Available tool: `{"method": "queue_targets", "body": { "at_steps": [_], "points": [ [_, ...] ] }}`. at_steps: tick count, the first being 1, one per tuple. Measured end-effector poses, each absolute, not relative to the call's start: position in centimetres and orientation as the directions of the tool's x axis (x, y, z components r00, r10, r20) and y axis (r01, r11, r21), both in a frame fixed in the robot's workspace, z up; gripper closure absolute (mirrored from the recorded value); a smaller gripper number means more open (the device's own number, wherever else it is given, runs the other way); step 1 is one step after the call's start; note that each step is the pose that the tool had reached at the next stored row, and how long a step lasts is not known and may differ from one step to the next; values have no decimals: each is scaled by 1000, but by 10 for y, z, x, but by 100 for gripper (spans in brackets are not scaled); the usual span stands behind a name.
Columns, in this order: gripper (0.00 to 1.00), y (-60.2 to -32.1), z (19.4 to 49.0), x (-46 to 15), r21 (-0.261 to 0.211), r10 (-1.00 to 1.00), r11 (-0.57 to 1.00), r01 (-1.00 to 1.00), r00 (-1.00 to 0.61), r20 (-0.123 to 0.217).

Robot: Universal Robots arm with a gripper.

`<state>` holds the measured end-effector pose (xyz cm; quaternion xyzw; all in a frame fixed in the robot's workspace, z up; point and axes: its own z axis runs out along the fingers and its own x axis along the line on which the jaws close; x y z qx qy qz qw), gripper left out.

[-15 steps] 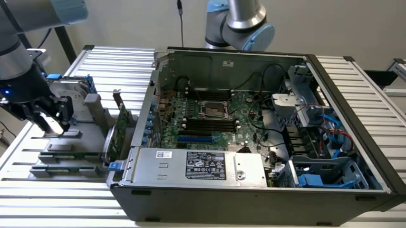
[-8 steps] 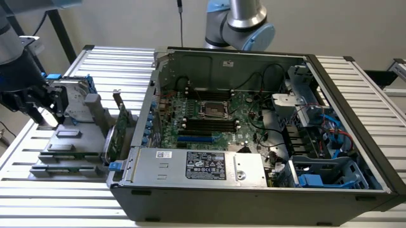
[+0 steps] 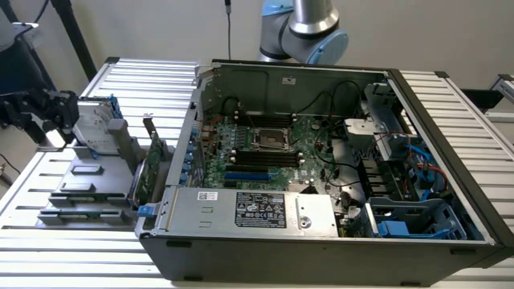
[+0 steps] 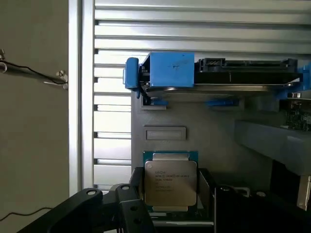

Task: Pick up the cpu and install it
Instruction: 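Pick up the cpu and move it towards the insertion slot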

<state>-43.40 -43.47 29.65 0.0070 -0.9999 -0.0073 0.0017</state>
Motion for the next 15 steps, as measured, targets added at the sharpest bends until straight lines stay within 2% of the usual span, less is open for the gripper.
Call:
{"method": "queue_targets", "body": {
  "at_steps": [15],
  "points": [
    [45,-435,365,-407,15,-17,1000,-17,-1000,10]
  ]
}}
